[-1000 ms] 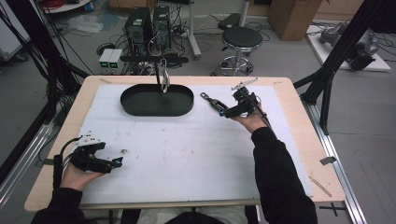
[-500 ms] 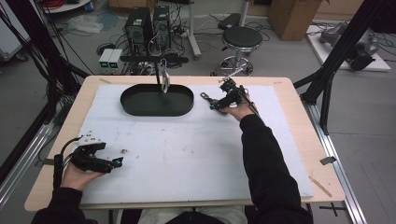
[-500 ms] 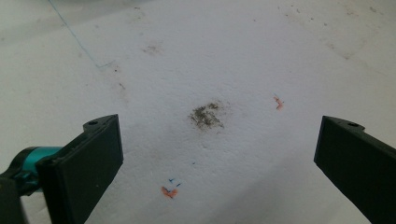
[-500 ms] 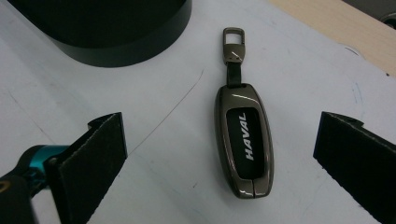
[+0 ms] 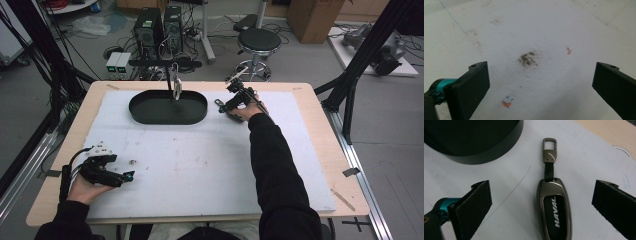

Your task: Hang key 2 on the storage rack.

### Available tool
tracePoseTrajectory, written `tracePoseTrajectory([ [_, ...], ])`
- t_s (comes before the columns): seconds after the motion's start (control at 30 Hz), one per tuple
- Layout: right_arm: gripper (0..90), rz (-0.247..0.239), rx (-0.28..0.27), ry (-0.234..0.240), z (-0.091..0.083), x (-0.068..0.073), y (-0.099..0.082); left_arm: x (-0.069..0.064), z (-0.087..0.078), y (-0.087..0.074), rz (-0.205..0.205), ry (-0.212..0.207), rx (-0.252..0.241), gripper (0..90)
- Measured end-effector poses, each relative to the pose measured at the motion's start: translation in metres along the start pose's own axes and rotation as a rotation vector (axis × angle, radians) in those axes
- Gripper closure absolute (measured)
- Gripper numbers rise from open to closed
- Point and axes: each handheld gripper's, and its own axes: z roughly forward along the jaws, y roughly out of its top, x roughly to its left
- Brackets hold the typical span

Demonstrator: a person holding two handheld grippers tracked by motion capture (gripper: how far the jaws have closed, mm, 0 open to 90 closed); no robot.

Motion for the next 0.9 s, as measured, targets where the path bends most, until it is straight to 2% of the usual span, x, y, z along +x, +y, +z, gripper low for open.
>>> tracePoseTrajectory([
  [0.07, 1.9, 0.013, 0.006, 0.007, 0.006, -0.004, 0.004, 0.000, 0.000, 0.000, -0.002, -0.002, -0.006, 1.7],
  [0.1, 1.9, 0.028, 0.034, 0.005, 0.014, -0.006, 0.006, 0.000, 0.000, 0.000, -0.003, 0.001, -0.006, 1.7],
  [0.17, 1.9, 0.025, 0.052, 0.008, 0.018, -0.009, 0.006, 0.001, 0.001, 0.000, -0.001, 0.002, -0.004, 1.7],
  [0.3, 3.4, 0.053, 0.107, 0.050, 0.041, -0.016, 0.007, 0.002, 0.001, 0.000, 0.000, 0.002, -0.004, 1.7],
  [0.47, 4.9, 0.069, 0.092, 0.044, 0.049, -0.019, 0.010, 0.001, 0.001, 0.000, -0.001, 0.002, -0.008, 1.7],
  [0.53, 6.4, 0.064, 0.112, 0.040, 0.052, -0.018, 0.012, 0.001, 0.001, 0.000, 0.001, 0.002, -0.005, 1.7],
  [0.57, 9.8, 0.042, 0.118, 0.030, 0.052, -0.017, 0.014, 0.001, 0.001, 0.000, 0.001, 0.003, -0.005, 1.7],
  [0.6, 21.5, 0.034, 0.121, 0.053, 0.052, -0.018, 0.015, 0.001, 0.001, 0.000, -0.001, 0.002, -0.007, 1.7],
  [0.7, 23.5, 0.030, 0.133, 0.062, 0.054, -0.019, 0.013, 0.000, 0.001, 0.000, 0.001, 0.002, -0.008, 1.7],
  [0.77, 25.5, 0.025, 0.131, 0.052, 0.054, -0.019, 0.013, 0.000, 0.001, 0.000, -0.001, 0.000, -0.012, 1.7],
  [0.8, 28.1, 0.020, 0.124, 0.057, 0.054, -0.018, 0.013, 0.001, 0.001, 0.000, -0.003, 0.001, -0.013, 1.7],
  [0.83, 36.1, -0.004, 0.119, 0.047, 0.053, -0.017, 0.014, 0.001, 0.001, 0.000, 0.000, -0.001, -0.012, 1.7],
  [0.9, 39.1, -0.007, 0.121, 0.039, 0.053, -0.017, 0.014, 0.002, 0.002, 0.000, -0.002, 0.002, -0.012, 1.7],
])
